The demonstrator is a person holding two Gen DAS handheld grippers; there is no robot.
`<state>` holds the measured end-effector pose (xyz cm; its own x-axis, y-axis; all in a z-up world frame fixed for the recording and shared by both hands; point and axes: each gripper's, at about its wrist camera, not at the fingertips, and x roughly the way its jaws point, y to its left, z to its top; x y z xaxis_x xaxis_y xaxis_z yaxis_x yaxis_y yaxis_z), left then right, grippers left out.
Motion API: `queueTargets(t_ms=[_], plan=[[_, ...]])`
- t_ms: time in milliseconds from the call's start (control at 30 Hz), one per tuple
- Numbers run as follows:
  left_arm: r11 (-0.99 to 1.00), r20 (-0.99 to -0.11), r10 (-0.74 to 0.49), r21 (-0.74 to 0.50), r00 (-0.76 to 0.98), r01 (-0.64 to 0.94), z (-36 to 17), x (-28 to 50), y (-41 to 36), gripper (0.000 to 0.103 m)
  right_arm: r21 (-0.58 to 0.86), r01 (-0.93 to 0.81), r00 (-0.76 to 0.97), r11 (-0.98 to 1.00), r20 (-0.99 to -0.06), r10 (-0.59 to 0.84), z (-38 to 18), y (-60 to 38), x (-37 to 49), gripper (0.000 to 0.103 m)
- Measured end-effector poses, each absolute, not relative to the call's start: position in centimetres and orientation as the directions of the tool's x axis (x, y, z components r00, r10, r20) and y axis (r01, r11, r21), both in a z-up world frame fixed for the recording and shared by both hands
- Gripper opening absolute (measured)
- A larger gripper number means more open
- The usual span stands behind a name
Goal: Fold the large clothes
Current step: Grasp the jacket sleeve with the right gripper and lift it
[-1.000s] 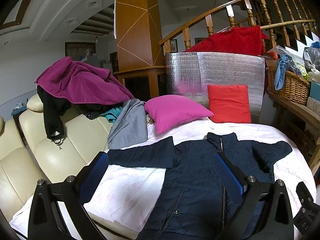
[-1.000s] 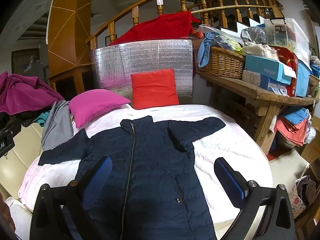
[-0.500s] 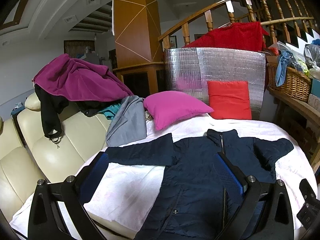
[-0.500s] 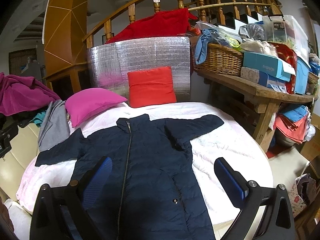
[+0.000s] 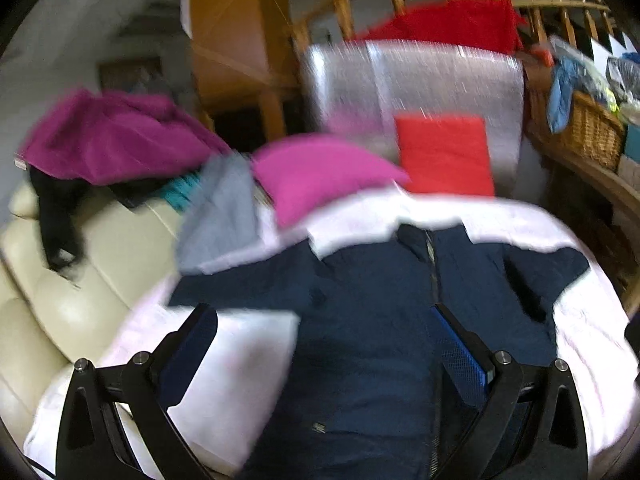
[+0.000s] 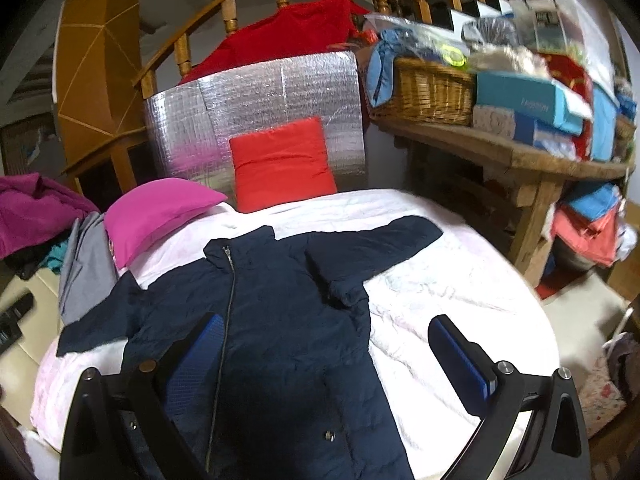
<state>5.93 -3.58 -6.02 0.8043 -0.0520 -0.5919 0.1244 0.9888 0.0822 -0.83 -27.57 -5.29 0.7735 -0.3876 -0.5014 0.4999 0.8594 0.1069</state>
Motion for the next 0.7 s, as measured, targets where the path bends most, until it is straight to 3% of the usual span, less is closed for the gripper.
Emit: queueTargets(t_ms=[133,233,400,600,700], plan=[[0.987,-0.790,-0.096,0.000,0.605,0.158,-12.5,12.8,-5.7,0.103,0.219,0.426,0.811,0.878,-0.522,-0.264,-7.5,-34.2,2.7,0.103],[0.996,-0.860,-0.045,0.001,0.508,0.090,-17.7,16.8,-7.0,0.103,0.323,0.419,0.801,0.849,-0.572,-0.178,-9.6,-39.7,5.2,0.103],[0.998,-0.854,0.031,0.056,0.520,0.033,-21.7,20.4,-8.5,0.103,0.453,0.492,0.782,0.743,-0.605,-0.149,-13.2,-47.1,8.6,0.103],[0.985,-0.776,0.108,0.170,0.621,0.041,-23.2,22.1,-9.6,0.103,0.512,0.515,0.790,0.687,-0.595,-0.150,-16.0,-49.5,11.6,0.103],[0.980,-0.811,0.097,0.178,0.577,0.086,-24.5,22.2,-10.1,0.103,0.559,0.490,0.812,0.668,-0.572,-0.117,-17.1,-49.1,12.7,0.099]])
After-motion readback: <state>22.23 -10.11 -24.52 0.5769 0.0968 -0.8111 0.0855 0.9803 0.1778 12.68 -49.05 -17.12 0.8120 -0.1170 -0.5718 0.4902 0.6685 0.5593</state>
